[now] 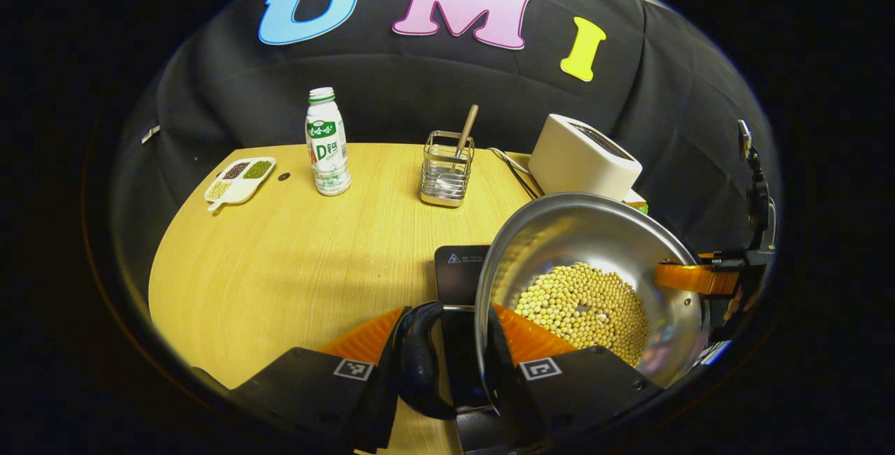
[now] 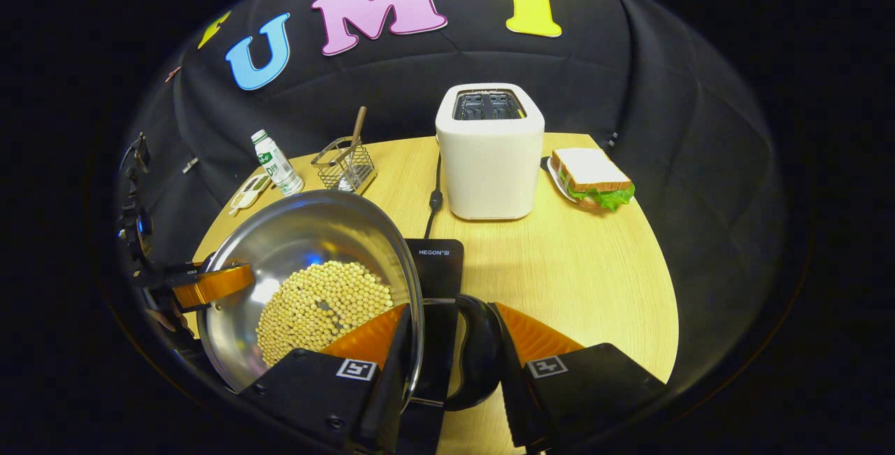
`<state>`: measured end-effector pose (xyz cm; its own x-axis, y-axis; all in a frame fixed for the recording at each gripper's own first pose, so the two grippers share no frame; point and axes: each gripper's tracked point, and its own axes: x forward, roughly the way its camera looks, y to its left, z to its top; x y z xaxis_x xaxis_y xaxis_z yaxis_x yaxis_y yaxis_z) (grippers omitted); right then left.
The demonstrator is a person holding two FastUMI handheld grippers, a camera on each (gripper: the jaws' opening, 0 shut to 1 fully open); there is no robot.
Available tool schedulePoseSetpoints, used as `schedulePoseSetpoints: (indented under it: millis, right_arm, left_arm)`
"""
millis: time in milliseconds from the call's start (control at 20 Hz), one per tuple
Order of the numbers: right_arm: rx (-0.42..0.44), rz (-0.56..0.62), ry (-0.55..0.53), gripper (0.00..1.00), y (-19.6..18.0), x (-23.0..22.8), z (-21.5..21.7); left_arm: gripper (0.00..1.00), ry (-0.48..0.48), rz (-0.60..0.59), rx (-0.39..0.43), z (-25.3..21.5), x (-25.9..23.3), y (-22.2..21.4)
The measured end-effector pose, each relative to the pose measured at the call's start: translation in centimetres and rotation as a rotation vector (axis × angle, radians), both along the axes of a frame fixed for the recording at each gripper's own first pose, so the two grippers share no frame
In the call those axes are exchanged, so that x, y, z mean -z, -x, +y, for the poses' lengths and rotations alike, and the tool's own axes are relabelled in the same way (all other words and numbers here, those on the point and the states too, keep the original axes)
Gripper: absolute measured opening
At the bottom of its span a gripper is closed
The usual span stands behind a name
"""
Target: First push the handle of the pot to place it horizontally, then grasp the pot with both hands and set it on the induction cooktop.
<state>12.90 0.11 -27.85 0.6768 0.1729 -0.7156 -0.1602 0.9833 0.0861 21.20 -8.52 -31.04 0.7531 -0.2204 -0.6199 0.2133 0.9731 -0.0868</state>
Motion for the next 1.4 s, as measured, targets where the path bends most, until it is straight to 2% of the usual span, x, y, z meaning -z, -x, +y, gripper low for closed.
schedulePoseSetpoints:
  millis: [100,150,200,300,350,400,1150,1250,1300,1350,1400]
  right_arm:
    - [0.000,0.002,0.001,0.63,-0.3,0.3,-0.1]
    - [0.001,0.003,0.000,0.59,-0.5,0.5,-0.2]
    - [-0.001,0.003,-0.001,0.63,-0.5,0.6,-0.1]
    - [-0.007,0.010,0.002,0.63,-0.6,1.2,0.0]
    - [-0.009,0.018,0.002,0.59,-0.5,1.5,0.1]
    - [-0.010,0.016,-0.006,0.63,-0.5,1.5,0.0]
    - [-0.032,-0.005,-0.014,0.65,-0.3,1.3,0.0]
    - [-0.026,-0.016,-0.002,0.68,-0.3,1.0,-0.2]
    - [-0.019,-0.028,-0.002,0.70,-0.1,0.4,-0.4]
    - [-0.012,-0.043,-0.008,0.81,0.0,-0.3,-0.4]
    - [-0.001,-0.062,-0.008,0.88,0.2,-1.0,-0.6]
  left_arm:
    - [0.61,-0.002,0.002,0.001,-0.1,0.3,-0.2]
    - [0.61,-0.003,0.001,0.001,-0.2,0.4,-0.3]
    - [0.61,-0.005,0.001,0.000,-0.1,0.4,-0.4]
    - [0.61,-0.009,0.002,0.000,-0.1,0.7,-0.5]
    - [0.61,-0.008,0.006,0.000,0.0,1.0,-0.4]
    - [0.61,-0.005,-0.001,0.001,0.1,1.1,-0.4]
    - [0.65,0.010,0.055,-0.042,0.5,1.5,0.9]
    - [0.69,-0.024,0.052,-0.058,0.8,1.2,0.9]
    - [0.74,-0.054,0.042,-0.070,1.3,0.8,0.9]
    - [0.82,-0.074,0.026,-0.076,1.7,0.2,0.8]
    - [0.90,-0.091,0.007,-0.079,1.9,-0.5,1.0]
